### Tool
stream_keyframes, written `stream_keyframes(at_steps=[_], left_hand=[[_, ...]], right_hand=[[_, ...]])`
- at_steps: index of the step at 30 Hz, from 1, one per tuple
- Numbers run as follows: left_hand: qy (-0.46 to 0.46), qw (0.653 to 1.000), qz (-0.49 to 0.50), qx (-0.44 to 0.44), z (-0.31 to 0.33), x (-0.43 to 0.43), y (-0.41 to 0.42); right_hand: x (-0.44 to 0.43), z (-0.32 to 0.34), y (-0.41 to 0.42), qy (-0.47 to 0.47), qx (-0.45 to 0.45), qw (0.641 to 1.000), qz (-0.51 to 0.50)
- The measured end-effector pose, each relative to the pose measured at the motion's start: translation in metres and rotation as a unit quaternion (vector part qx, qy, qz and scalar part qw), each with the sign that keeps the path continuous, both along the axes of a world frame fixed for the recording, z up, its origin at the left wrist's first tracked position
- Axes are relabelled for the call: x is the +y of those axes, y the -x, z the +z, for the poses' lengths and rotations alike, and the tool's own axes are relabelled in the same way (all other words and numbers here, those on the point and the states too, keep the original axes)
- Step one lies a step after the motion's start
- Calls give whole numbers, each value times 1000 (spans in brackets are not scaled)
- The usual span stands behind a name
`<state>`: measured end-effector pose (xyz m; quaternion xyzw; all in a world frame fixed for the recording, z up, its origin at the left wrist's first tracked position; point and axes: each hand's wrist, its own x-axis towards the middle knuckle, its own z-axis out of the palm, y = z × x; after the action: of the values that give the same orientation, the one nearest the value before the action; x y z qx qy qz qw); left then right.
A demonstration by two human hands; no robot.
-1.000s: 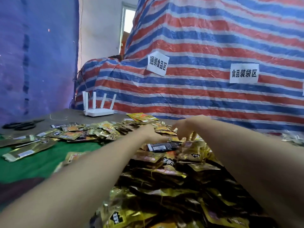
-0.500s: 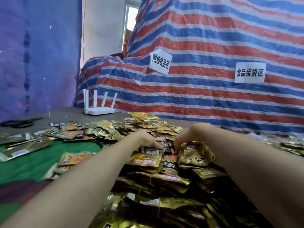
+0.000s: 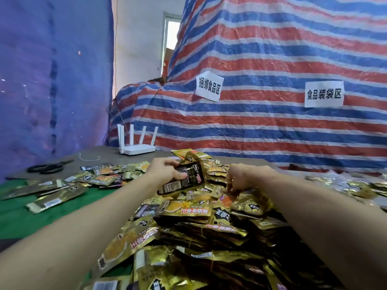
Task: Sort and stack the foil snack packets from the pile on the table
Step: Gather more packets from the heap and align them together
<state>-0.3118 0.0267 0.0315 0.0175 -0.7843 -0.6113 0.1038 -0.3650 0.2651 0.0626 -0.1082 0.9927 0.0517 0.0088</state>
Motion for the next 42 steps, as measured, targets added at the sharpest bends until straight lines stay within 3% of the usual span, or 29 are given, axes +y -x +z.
stream_keyframes(at_steps=[6, 13, 16, 22, 27, 31, 35, 39, 42], left_hand=[[-101, 994, 12, 32, 9, -19, -19], [13, 997, 27, 76, 9, -38, -50], [8, 996, 56, 72, 9, -50, -66], [-84, 988, 106, 80, 7, -74, -101], [-213, 969, 99, 72, -6, -87, -138], [-332, 943, 18, 29, -23, -93, -174], [-378, 925, -16, 28, -49, -101, -199], [-408, 911, -44, 31, -66, -111, -215], [-420, 904, -77, 35, -66, -119, -221]], right_hand=[[-9, 10, -14, 108, 89, 989, 46], [-39, 37, -53, 282, 92, 949, 110], [-48, 45, -74, 355, 79, 925, 109], [-56, 46, -110, 449, 28, 892, 39], [-61, 36, -133, 531, -14, 847, -8], [-73, 24, -156, 626, -95, 774, -7], [-98, 5, -186, 615, -132, 777, 26], [-134, -12, -202, 603, -93, 791, 31], [-155, -20, -207, 549, -80, 830, 53]])
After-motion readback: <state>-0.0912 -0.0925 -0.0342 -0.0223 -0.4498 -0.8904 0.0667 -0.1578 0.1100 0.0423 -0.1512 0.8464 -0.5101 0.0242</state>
